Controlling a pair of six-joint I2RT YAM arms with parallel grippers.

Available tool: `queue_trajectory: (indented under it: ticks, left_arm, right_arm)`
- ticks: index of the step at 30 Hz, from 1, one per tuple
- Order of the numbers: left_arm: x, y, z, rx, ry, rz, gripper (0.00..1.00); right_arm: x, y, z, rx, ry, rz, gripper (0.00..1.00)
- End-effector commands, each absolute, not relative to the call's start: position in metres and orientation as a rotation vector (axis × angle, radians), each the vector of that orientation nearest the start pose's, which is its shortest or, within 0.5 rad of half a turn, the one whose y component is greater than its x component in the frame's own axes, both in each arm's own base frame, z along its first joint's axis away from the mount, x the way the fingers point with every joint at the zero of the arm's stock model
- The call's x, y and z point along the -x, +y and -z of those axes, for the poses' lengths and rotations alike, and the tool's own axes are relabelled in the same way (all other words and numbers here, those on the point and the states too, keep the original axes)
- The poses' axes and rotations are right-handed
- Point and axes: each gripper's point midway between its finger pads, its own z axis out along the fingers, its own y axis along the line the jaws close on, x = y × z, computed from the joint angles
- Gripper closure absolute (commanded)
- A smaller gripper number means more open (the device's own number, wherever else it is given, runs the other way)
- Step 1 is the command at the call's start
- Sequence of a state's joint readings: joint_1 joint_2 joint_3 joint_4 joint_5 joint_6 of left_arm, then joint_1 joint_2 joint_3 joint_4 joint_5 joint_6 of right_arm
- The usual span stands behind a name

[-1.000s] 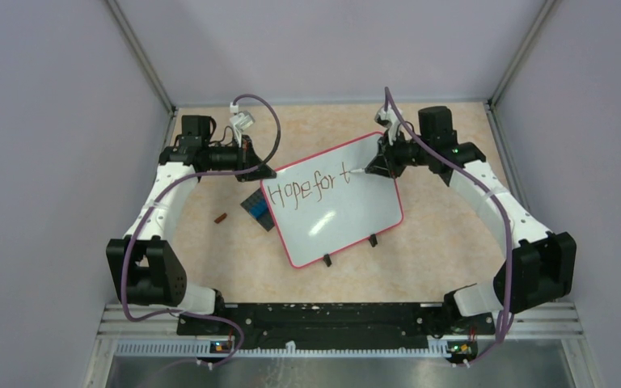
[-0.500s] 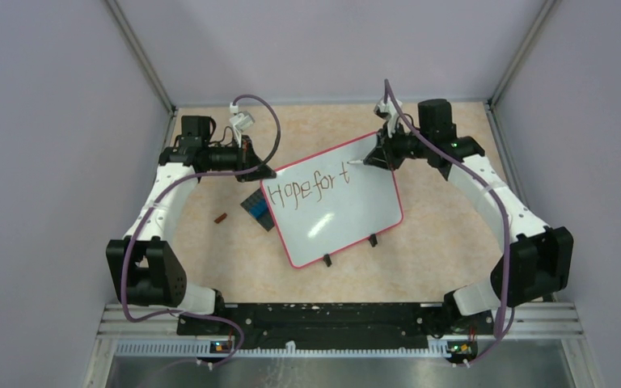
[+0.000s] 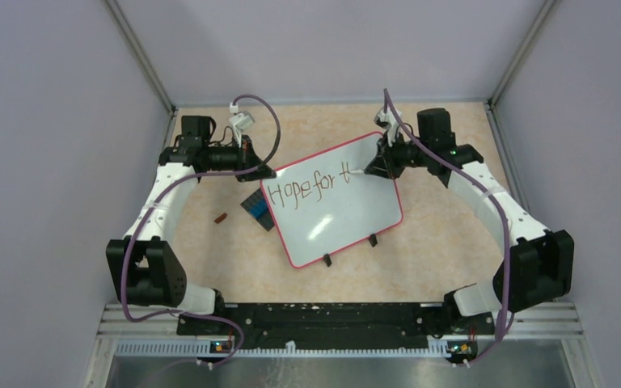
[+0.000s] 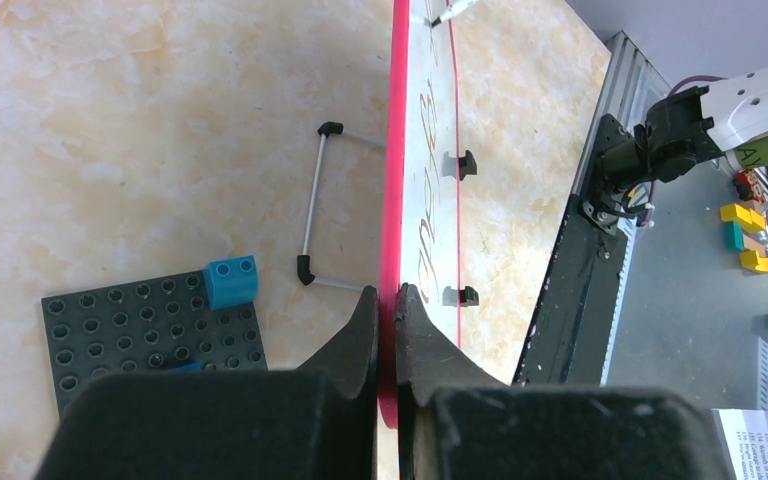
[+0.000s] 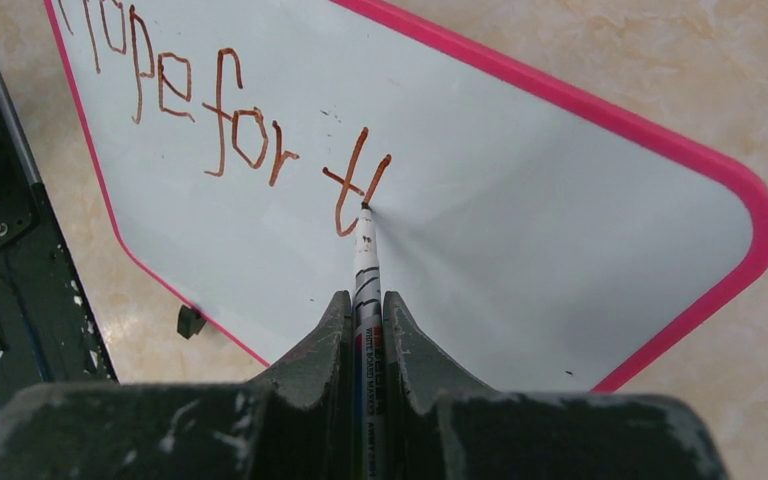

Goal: Write a sentence on the whiteboard

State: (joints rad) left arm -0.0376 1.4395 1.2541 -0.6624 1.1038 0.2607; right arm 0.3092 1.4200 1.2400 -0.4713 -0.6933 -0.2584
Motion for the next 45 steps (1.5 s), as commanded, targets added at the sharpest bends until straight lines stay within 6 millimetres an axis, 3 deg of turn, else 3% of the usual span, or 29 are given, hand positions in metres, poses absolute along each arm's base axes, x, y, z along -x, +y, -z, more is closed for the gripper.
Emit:
queue_trajectory:
  ticks: [1, 6, 12, 27, 34, 45]
  left_arm:
    - [-0.310, -0.160, -0.224, -0.796, 2.009, 1.096, 1.00]
    - [-0.310, -0.160, -0.226, -0.794, 2.008, 1.097, 1.00]
    - [-0.310, -0.161, -0.227, -0.792, 2.007, 1.102, 1.00]
    - [-0.312, -0.160, -0.225, -0.796, 2.008, 1.097, 1.00]
    - [-0.313, -0.160, -0.224, -0.794, 2.012, 1.094, 1.00]
    - [-0.313, -0.160, -0.226, -0.792, 2.012, 1.094, 1.00]
  right_arm:
    - [-0.328, 0.209, -0.230, 0.952, 1.897, -0.768, 1.00]
    - [-0.321, 0.207, -0.224, 0.950, 1.907, -0.780, 1.00]
    - [-0.321, 0.209, -0.230, 0.952, 1.893, -0.784, 1.00]
    - [-0.345, 0.213, -0.257, 0.939, 1.848, -0.747, 1.00]
    - [-0.344, 0.208, -0.246, 0.949, 1.873, -0.723, 1.00]
    - [-0.344, 0.197, -0.245, 0.933, 1.885, -0.700, 1.00]
